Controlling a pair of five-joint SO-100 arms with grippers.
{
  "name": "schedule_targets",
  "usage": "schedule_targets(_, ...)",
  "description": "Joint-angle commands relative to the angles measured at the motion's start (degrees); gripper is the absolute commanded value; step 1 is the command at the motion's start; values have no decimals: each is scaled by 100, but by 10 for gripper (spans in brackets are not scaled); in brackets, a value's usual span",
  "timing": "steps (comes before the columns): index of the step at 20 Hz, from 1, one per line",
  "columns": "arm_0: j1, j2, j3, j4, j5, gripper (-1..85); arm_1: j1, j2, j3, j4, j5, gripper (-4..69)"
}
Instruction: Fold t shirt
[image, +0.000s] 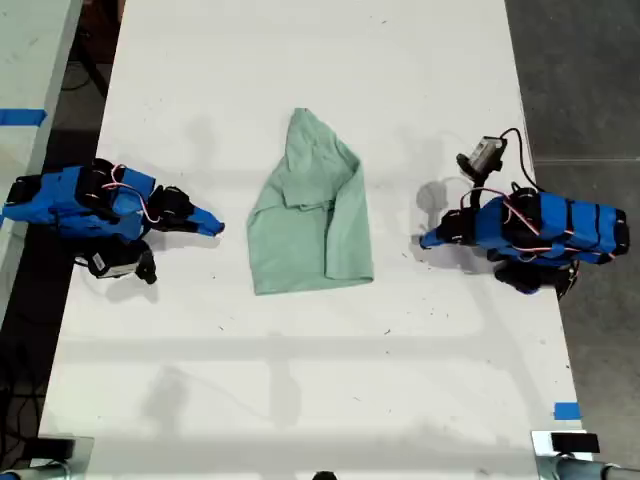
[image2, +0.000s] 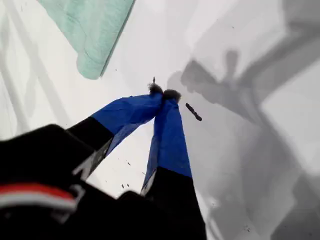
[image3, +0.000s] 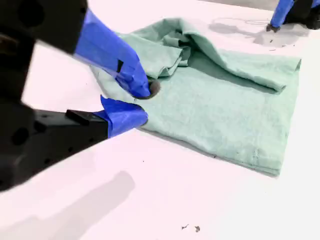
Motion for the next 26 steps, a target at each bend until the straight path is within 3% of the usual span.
schedule_targets(1,-132,53,-53,-44,-316,70,44,88,299,44,88,2)
schedule_targets(5,18,53,0,79,-589,127,35,88,299,44,97,2)
schedule_targets(8,-141,53,-35,158,-211,-1,35,88,299,44,97,2)
schedule_targets(18,-439,53,44,88,-114,-1,18,88,290,-70,-202,2)
schedule_targets(22,-264,53,88,-9,18,-1,62,88,132,439,624,-2)
schedule_targets(26,-255,53,105,-97,132,-1,97,88,132,448,589,-15)
